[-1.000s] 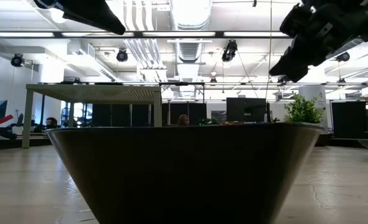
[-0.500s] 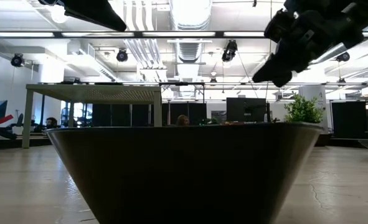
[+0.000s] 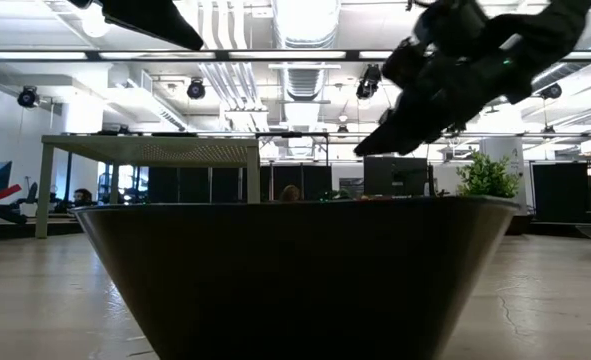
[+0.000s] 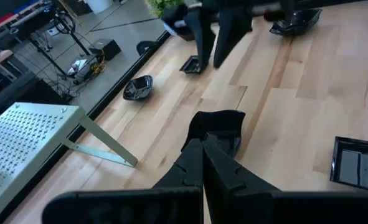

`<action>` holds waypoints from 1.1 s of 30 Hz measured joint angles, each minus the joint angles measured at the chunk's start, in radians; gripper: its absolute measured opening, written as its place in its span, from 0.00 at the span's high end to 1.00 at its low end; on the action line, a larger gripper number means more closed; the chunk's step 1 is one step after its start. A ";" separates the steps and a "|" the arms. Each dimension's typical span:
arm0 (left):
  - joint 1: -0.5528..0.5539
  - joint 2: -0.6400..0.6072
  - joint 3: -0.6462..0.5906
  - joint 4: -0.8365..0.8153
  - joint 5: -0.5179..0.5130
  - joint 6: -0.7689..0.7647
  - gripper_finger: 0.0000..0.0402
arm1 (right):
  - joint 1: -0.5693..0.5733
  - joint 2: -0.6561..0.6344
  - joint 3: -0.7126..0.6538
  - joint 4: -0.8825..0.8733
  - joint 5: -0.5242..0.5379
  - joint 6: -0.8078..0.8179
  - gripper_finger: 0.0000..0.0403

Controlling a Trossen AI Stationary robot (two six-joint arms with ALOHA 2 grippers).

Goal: Pick & Place Mini shaped plates
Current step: Put the black wave square shaped plate on the shelf

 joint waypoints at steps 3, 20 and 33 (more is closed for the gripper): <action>0.001 0.000 0.000 0.000 0.000 0.003 1.00 | 0.000 0.085 0.061 0.000 0.000 -0.031 0.79; 0.001 -0.001 0.000 0.005 0.014 -0.054 1.00 | -0.075 0.312 0.269 -0.126 -0.038 -0.103 0.80; 0.001 -0.001 0.000 0.008 0.032 -0.082 1.00 | -0.085 0.361 0.269 -0.124 -0.045 -0.110 0.79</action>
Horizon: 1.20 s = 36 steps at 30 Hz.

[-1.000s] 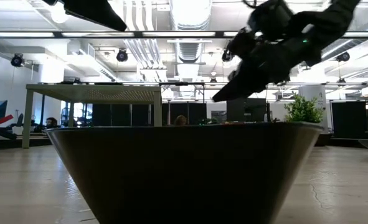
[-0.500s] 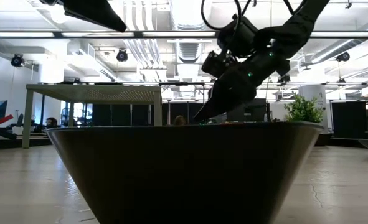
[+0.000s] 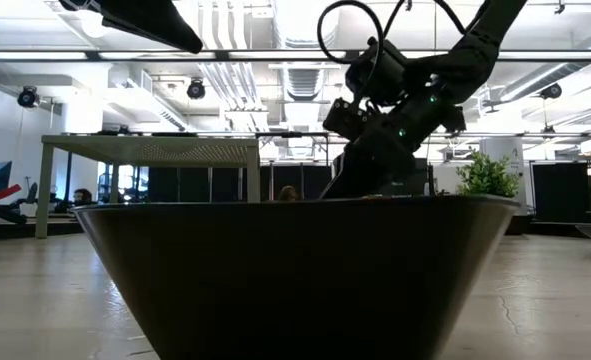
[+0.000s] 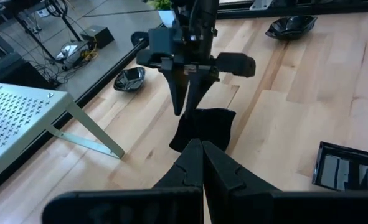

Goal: Pick & Place Mini shaped plates
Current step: Put the black wave square shaped plate on the shelf

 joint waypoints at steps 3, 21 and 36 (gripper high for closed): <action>0.000 0.000 0.000 0.000 0.000 0.000 1.00 | -0.001 0.003 0.000 0.001 0.001 0.000 0.79; 0.000 0.000 0.000 0.000 0.000 0.002 1.00 | -0.011 0.029 0.000 0.002 0.002 0.001 0.80; 0.000 0.000 0.000 0.000 0.000 0.001 1.00 | -0.011 0.030 0.000 -0.026 -0.001 -0.017 0.96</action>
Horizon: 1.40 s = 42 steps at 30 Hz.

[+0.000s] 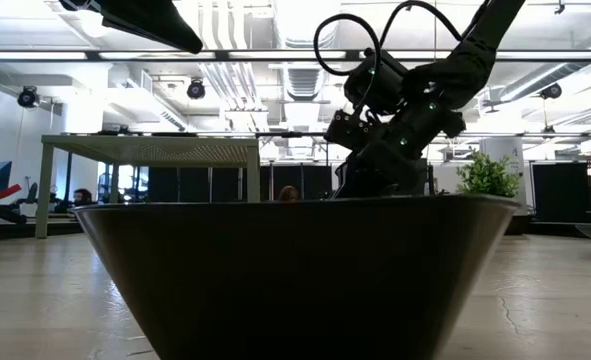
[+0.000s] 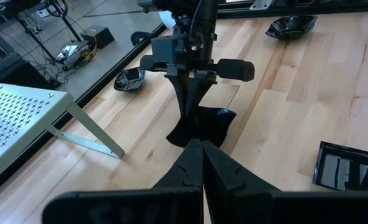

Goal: Pick & Place Mini shaped plates
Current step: Put the black wave square shaped plate on the shelf

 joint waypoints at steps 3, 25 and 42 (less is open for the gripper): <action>0.000 0.000 0.000 0.000 0.000 0.000 1.00 | 0.000 -0.003 0.000 -0.002 0.000 0.001 0.98; 0.049 0.000 0.000 0.038 -0.038 0.010 0.99 | 0.181 -0.394 0.003 -0.133 0.325 -0.029 0.98; 0.171 0.001 0.000 0.293 -0.028 0.211 0.80 | 0.247 -0.401 0.003 -0.097 0.435 -0.037 0.98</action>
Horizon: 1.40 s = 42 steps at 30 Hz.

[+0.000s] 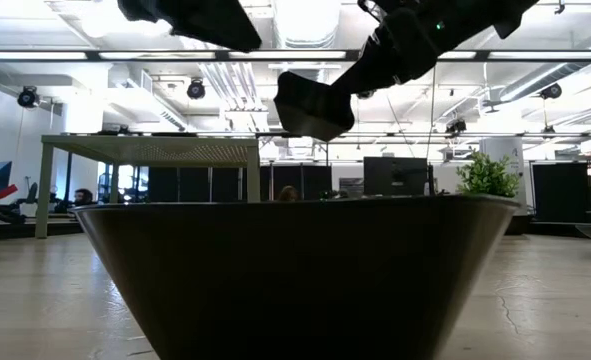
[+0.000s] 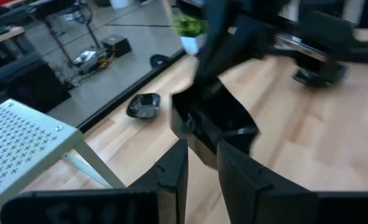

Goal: Pick & Place Mini shaped plates
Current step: Put the black wave square shaped plate on the shelf

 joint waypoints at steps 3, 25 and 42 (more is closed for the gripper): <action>0.040 0.000 0.000 0.023 0.015 -0.002 0.80 | 0.000 0.000 0.000 0.002 0.000 -0.014 0.98; 0.123 0.000 0.000 0.084 0.112 0.005 0.80 | 0.000 -0.001 0.000 0.039 -0.001 -0.047 0.98; 0.147 0.026 0.000 0.097 0.109 0.003 0.86 | 0.000 -0.001 0.000 0.061 0.000 -0.050 0.98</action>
